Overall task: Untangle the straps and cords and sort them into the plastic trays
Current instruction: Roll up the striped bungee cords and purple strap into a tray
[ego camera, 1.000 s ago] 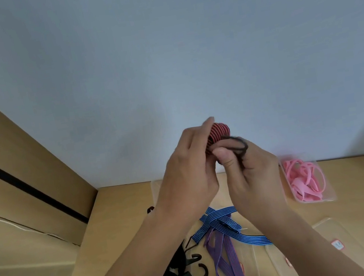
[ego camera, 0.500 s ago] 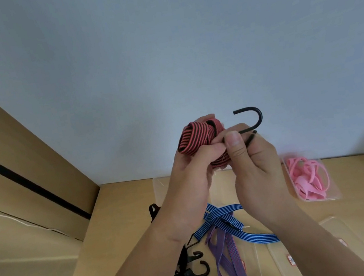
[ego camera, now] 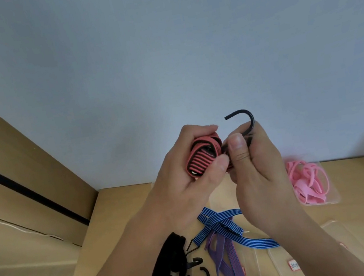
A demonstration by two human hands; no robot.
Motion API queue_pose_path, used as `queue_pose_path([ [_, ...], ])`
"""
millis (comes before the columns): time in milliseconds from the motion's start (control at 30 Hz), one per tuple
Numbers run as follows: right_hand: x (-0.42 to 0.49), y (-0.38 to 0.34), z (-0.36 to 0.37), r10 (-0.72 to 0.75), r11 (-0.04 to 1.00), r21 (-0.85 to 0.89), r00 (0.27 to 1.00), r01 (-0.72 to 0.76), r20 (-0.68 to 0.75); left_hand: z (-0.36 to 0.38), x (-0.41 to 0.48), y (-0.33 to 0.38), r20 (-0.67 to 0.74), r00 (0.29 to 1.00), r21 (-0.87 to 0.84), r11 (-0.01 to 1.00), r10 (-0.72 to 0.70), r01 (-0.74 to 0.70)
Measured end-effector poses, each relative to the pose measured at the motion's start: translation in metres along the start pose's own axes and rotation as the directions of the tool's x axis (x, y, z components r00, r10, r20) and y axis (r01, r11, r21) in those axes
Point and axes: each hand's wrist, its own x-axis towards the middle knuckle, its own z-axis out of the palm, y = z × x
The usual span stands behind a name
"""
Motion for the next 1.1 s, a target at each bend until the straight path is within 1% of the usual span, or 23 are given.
queue_pose_path([
  [67,0.002,-0.007,-0.002,-0.022,0.999,-0.043,1.0,0.022,0.021,-0.006,-0.001,0.002,0.037,0.999,0.022,0.999,0.029,-0.03],
  [133,0.005,-0.013,-0.002,-0.05,0.996,-0.068,0.999,0.051,0.015,-0.006,0.0,0.005,0.049,0.998,-0.016,1.0,0.027,-0.026],
  [167,0.006,-0.016,-0.001,-0.073,0.994,-0.084,0.997,0.073,0.003,-0.002,0.001,0.01,0.028,1.0,-0.1,0.995,-0.001,0.004],
  [200,0.006,-0.017,0.001,-0.092,0.991,-0.101,0.996,0.091,-0.008,0.004,0.002,0.015,-0.022,0.998,-0.219,0.974,-0.063,0.057],
  [267,0.005,-0.017,0.007,-0.09,0.987,-0.135,0.996,0.087,-0.015,0.018,0.004,0.02,-0.13,0.964,-0.438,0.886,-0.233,0.155],
  [333,0.002,-0.012,0.011,-0.065,0.98,-0.189,0.997,0.058,-0.031,0.027,0.004,0.022,-0.158,0.913,-0.593,0.775,-0.376,0.217],
  [400,0.0,-0.006,0.012,-0.07,0.963,-0.264,0.996,0.054,-0.054,0.028,0.004,0.026,-0.117,0.893,-0.713,0.663,-0.434,0.228],
  [433,-0.001,-0.003,0.012,-0.078,0.956,-0.288,0.995,0.058,-0.061,0.027,0.006,0.03,-0.116,0.896,-0.727,0.652,-0.428,0.217],
  [467,-0.001,-0.001,0.013,-0.088,0.953,-0.296,0.994,0.067,-0.06,0.026,0.007,0.032,-0.132,0.903,-0.699,0.684,-0.409,0.207],
  [533,-0.001,0.001,0.012,-0.104,0.966,-0.242,0.993,0.09,-0.047,0.026,0.009,0.033,-0.186,0.925,-0.541,0.821,-0.331,0.185],
  [600,0.002,0.001,0.005,-0.111,0.985,-0.133,0.994,0.108,-0.015,0.022,0.008,0.031,-0.194,0.962,-0.276,0.952,-0.191,0.134],
  [633,0.003,0.0,0.0,-0.13,0.987,-0.097,0.991,0.13,0.008,0.018,0.007,0.028,-0.161,0.981,-0.12,0.989,-0.106,0.087],
  [700,0.004,-0.001,-0.01,-0.171,0.983,-0.066,0.984,0.174,0.045,0.007,0.006,0.023,-0.034,0.999,0.161,0.987,0.012,-0.006],
  [733,0.004,-0.002,-0.013,-0.176,0.982,-0.057,0.983,0.179,0.057,0.001,0.006,0.023,0.029,0.999,0.244,0.969,0.041,-0.047],
  [800,0.003,-0.002,-0.013,-0.16,0.987,0.021,0.985,0.159,0.059,-0.008,0.009,0.027,0.133,0.989,0.319,0.942,0.066,-0.105],
  [833,0.003,-0.001,-0.011,-0.15,0.986,0.088,0.988,0.145,0.049,-0.01,0.012,0.03,0.144,0.988,0.318,0.942,0.063,-0.106],
  [867,0.003,0.0,-0.008,-0.142,0.981,0.135,0.989,0.137,0.032,-0.008,0.014,0.033,0.102,0.994,0.256,0.965,0.039,-0.064],
  [900,0.003,0.001,-0.004,-0.137,0.979,0.151,0.99,0.134,0.013,-0.002,0.015,0.037,0.012,1.0,0.095,0.995,-0.013,0.012],
  [933,0.002,0.003,0.0,-0.136,0.981,0.14,0.991,0.135,-0.004,0.005,0.017,0.039,-0.102,0.991,-0.113,0.991,-0.088,0.077],
  [967,0.002,0.004,0.005,-0.135,0.983,0.12,0.991,0.136,-0.021,0.014,0.017,0.04,-0.214,0.961,-0.291,0.95,-0.178,0.112],
  [1000,0.001,0.006,0.009,-0.128,0.986,0.105,0.991,0.133,-0.048,0.025,0.017,0.041,-0.292,0.921,-0.429,0.896,-0.258,0.115],
  [1033,-0.001,0.007,0.013,-0.124,0.986,0.097,0.989,0.132,-0.086,0.036,0.016,0.041,-0.328,0.887,-0.55,0.829,-0.324,0.1],
  [1100,-0.002,0.012,0.016,-0.134,0.985,0.085,0.977,0.15,-0.167,0.049,0.015,0.041,-0.293,0.851,-0.732,0.675,-0.435,0.093],
])
